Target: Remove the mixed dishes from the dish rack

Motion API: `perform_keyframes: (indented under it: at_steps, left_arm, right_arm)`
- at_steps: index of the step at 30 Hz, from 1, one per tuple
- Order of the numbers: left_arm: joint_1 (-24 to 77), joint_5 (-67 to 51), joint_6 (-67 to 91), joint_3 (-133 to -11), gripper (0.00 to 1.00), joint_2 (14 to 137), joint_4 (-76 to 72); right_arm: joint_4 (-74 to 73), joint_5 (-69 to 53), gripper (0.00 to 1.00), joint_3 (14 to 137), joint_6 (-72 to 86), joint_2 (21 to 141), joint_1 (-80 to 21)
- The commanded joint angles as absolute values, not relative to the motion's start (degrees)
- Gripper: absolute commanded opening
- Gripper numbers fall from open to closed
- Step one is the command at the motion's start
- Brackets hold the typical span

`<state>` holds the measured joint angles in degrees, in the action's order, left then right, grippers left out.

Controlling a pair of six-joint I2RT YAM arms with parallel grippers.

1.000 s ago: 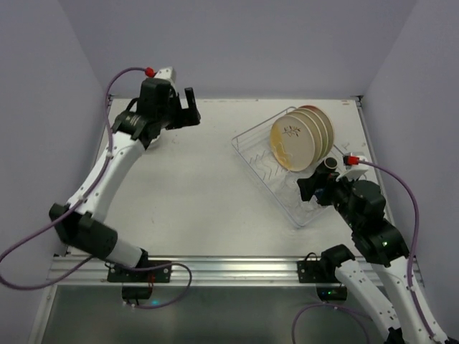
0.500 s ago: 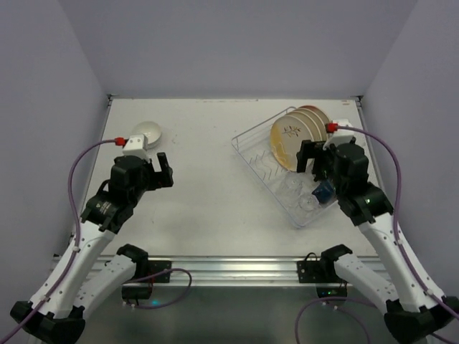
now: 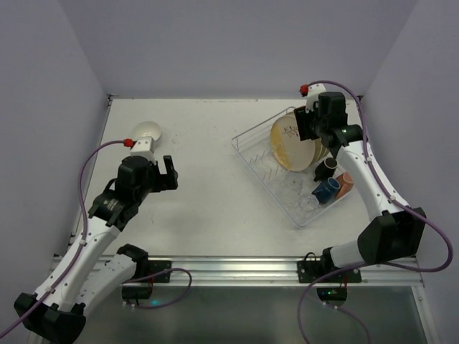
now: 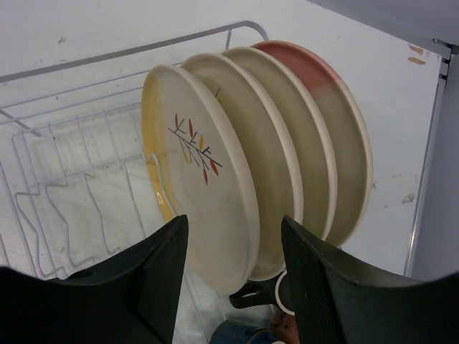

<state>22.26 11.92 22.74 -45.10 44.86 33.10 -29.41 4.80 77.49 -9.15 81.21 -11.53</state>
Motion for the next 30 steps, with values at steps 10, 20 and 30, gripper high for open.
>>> perform_keyframes:
  at_steps: [10,20,30]
  left_arm:
    - [22.76,9.76,20.83,-44.56,1.0,43.86,29.53]
    - [23.38,9.41,20.65,-44.39,1.0,43.86,29.53]
    - [23.55,8.7,20.3,-44.47,1.0,44.56,29.35]
  right_arm:
    - [-36.2,-3.94,0.57,83.93,-16.78,87.62,-9.49]
    - [-36.12,-6.48,0.57,83.15,-17.58,91.76,-8.44]
    - [-36.65,-11.87,0.48,83.32,-17.93,92.81,-7.03]
